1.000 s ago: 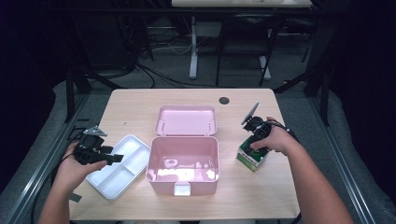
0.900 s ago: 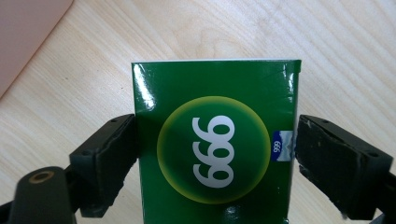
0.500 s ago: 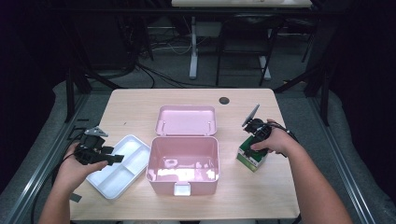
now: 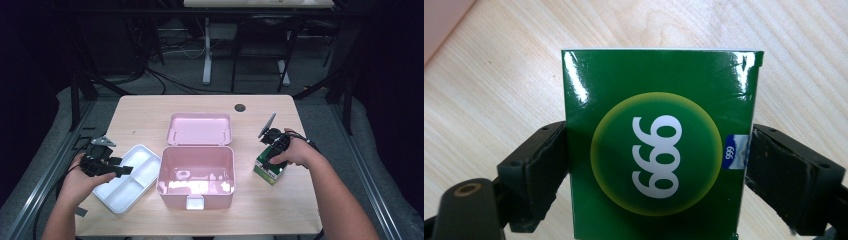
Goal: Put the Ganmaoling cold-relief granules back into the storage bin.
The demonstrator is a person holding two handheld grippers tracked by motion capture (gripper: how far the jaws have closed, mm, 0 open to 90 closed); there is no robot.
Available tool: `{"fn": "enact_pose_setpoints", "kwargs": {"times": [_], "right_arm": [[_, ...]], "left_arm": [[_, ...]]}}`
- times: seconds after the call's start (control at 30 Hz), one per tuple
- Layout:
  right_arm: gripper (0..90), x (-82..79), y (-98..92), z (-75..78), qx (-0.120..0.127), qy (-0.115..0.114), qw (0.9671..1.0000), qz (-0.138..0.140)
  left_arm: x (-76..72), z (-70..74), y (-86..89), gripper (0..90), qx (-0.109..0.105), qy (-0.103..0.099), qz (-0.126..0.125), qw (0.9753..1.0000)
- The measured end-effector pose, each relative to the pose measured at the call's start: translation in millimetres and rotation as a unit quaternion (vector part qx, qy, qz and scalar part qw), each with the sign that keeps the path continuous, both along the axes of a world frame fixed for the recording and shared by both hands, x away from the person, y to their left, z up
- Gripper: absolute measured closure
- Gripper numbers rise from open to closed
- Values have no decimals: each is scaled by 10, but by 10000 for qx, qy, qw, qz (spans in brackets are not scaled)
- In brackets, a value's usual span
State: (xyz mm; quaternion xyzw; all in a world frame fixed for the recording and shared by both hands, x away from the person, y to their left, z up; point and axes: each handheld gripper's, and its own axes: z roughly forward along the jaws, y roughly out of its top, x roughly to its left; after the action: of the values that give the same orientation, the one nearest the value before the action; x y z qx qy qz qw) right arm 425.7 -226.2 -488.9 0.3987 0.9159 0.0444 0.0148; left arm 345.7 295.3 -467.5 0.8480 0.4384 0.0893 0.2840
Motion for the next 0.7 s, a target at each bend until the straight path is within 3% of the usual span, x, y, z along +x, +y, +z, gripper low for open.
{"fn": "enact_pose_setpoints", "kwargs": {"times": [0.3, 0.37, 0.4, 0.43, 0.47, 0.7], "right_arm": [[129, -7, 5, -12, -80, 38, 9999, 49], [140, -1, 9, 7, -173, 132, 9997, 86], [141, -4, 9, -7, -102, 58, 9999, 68], [143, 0, 13, 9, -172, 155, 9997, 62], [145, -2, 13, -4, -137, 58, 9999, 62], [148, 10, 2, 2, -135, 130, 9998, -120]], "left_arm": [[1, -1, 2, 399, -16, -2, -1, 10000], [0, -1, 2, 399, -18, -2, 3, 10000], [1, -1, 2, 399, -20, -1, 3, 10000], [1, -2, 2, 399, -19, 1, -1, 10000], [2, -2, 2, 398, -19, 3, -1, 10000], [2, 1, 4, 398, -39, -9, -6, 10000]]}}
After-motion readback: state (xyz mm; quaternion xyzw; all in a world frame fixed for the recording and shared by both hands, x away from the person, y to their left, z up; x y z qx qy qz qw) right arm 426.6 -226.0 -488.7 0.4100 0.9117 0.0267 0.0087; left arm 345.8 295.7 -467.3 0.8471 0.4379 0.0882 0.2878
